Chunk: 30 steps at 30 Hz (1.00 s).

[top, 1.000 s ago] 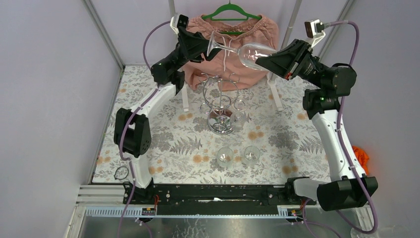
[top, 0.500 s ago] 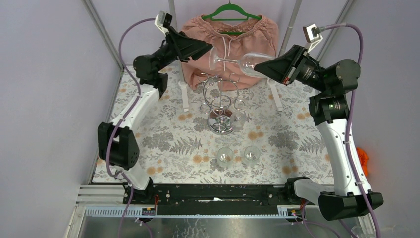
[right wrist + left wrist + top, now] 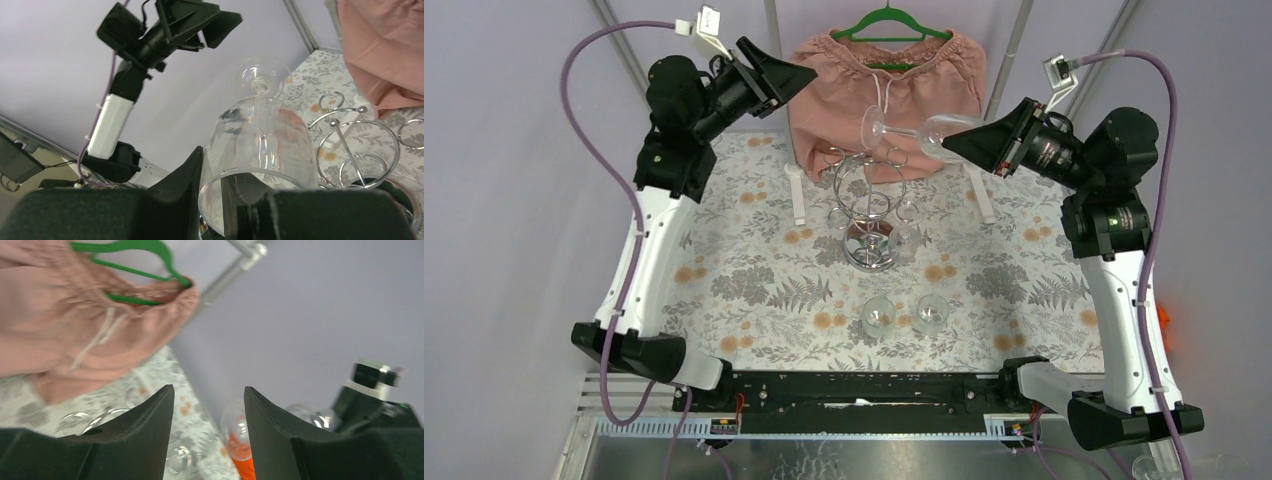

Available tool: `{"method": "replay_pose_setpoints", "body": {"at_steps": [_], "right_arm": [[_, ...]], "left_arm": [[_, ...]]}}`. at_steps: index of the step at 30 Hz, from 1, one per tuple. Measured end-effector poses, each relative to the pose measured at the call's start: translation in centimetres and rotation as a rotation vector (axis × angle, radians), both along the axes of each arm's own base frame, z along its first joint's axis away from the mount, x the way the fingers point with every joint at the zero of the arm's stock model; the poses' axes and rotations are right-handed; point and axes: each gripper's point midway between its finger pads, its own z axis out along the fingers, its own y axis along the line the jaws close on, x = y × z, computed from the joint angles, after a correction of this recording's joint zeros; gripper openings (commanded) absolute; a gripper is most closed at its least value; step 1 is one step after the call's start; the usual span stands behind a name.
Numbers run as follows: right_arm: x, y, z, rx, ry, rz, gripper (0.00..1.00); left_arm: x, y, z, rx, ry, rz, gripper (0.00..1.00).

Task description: Take the wine glass off the wine glass rack

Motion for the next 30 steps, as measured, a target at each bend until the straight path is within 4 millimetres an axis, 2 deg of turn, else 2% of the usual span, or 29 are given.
{"method": "replay_pose_setpoints", "body": {"at_steps": [5,10,14,17,19,23,25,30], "right_arm": [[0.5,-0.4,0.0,-0.052,0.024,-0.067,0.00],[1.9,0.7,0.3,-0.120,0.035,-0.110,0.00],[3.3,4.6,-1.0,-0.202,0.068,-0.080,0.00],[4.2,8.4,-3.0,-0.280,0.096,-0.036,0.00],[4.6,11.0,-5.1,-0.342,0.121,-0.010,0.00],[4.1,14.9,-9.1,-0.461,0.164,0.039,0.00],[3.7,16.3,-10.2,-0.506,0.165,0.056,0.00],[1.9,19.3,-11.1,-0.579,0.121,0.097,0.00]], "left_arm": [[-0.2,4.0,-1.6,0.146,0.073,0.245,0.59],[-2.1,9.0,-3.0,0.279,0.147,0.486,0.59],[-4.1,12.3,-2.6,0.345,0.170,0.627,0.58],[-5.3,14.5,-2.1,0.383,0.180,0.725,0.58],[-6.1,15.9,-2.2,0.414,0.198,0.790,0.58],[-7.5,18.2,-3.0,0.473,0.244,0.887,0.58],[-8.1,19.1,-3.3,0.498,0.265,0.925,0.58],[-9.5,20.9,-3.0,0.534,0.288,1.007,0.59]]}}
